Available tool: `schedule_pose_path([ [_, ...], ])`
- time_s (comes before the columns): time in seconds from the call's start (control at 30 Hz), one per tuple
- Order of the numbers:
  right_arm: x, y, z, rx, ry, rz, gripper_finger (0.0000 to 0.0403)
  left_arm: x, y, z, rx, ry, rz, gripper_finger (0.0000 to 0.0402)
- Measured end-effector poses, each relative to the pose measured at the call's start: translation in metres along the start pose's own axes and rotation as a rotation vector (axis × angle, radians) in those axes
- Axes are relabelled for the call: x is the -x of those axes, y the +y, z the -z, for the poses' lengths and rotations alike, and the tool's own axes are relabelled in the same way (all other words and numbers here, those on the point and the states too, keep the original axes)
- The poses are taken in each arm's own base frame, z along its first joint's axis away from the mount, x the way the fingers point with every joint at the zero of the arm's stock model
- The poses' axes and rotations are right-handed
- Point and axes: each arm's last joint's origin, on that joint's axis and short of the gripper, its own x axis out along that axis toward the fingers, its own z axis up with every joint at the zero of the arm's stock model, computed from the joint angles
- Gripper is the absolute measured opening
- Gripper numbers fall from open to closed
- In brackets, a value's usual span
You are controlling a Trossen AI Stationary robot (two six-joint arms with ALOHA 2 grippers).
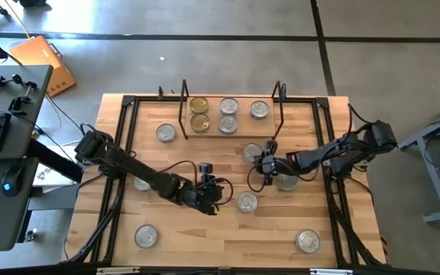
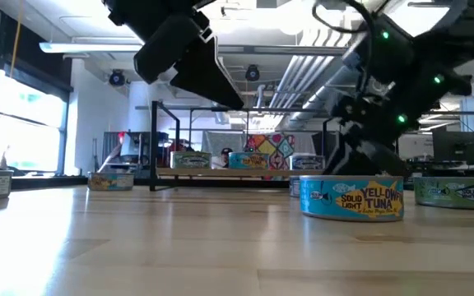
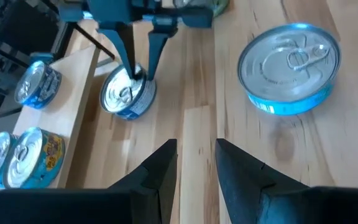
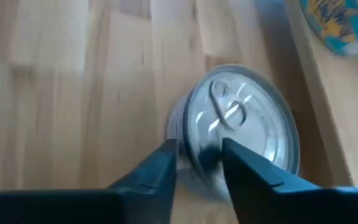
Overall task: Stack canned seafood by type on shelf
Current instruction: Put the blue tuna can aligned with the other blue tuna can on the shelf
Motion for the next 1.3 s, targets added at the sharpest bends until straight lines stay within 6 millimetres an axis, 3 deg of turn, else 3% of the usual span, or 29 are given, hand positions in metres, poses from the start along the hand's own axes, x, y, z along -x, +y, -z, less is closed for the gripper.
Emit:
schedule_pose_path([
  [0.2,-0.006,0.005,0.019,0.067,0.047,0.024,0.0011,0.000,0.000,-0.002,-0.001,-0.020,-0.001,0.0104],
  [0.43,-0.005,0.016,0.018,0.106,0.029,0.095,0.0004,0.000,0.000,-0.004,-0.007,-0.032,-0.002,0.0104],
  [0.8,0.010,0.032,-0.020,0.289,0.063,0.083,0.0001,0.000,0.000,-0.004,-0.008,-0.031,-0.002,0.0104],
  [1.13,0.010,0.030,-0.021,0.296,0.070,0.116,0.0001,0.000,0.000,-0.004,-0.003,-0.031,-0.002,0.0104],
  [1.3,0.011,0.032,-0.023,0.255,0.048,0.108,0.0000,-0.011,0.011,-0.002,0.059,-0.013,-0.027,0.0104],
])
